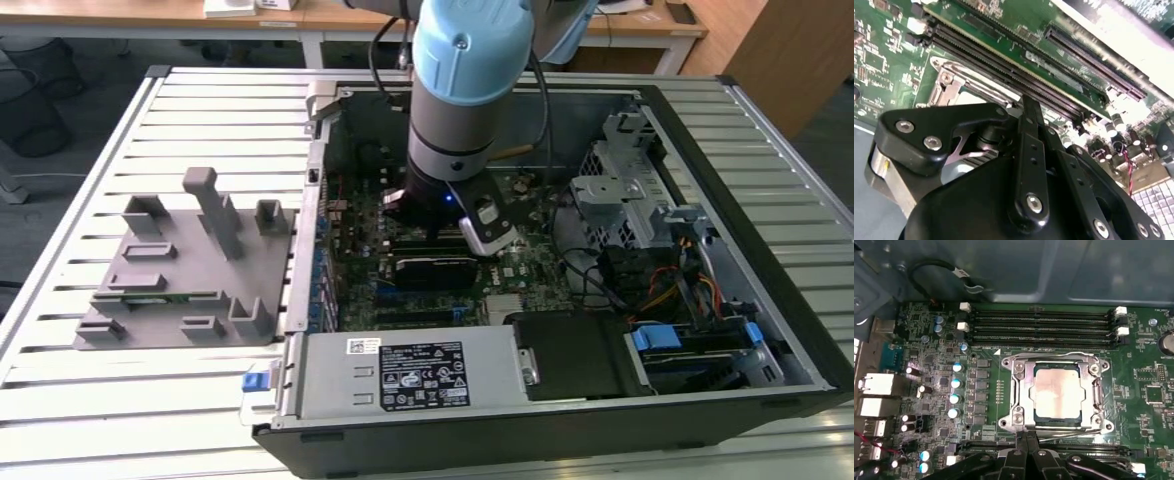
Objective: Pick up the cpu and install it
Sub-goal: 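Install the second cpu locking lever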
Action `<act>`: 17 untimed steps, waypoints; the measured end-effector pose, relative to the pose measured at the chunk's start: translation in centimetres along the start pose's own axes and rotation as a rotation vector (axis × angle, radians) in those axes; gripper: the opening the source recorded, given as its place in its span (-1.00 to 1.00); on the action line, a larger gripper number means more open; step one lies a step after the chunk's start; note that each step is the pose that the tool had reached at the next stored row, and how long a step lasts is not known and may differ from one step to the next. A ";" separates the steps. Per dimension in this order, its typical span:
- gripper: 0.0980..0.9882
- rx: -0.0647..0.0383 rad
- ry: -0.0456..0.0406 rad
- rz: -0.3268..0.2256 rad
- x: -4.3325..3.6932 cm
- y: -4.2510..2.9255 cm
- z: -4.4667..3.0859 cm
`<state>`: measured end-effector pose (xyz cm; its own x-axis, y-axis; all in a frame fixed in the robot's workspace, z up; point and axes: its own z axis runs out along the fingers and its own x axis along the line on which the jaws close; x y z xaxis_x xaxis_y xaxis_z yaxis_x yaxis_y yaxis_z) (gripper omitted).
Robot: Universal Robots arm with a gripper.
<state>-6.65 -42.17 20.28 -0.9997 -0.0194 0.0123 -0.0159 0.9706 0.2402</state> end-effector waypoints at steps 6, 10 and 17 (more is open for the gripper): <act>-0.98 -0.036 -0.0006 0.000 0.58 -0.70 -0.15; -0.98 -0.058 -0.0010 -0.001 0.88 -0.74 -0.03; -0.98 -0.063 -0.0010 -0.001 1.17 -0.87 0.49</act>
<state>-7.81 -42.92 19.61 -0.9997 -0.0200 0.0111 -0.0157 0.9535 0.3010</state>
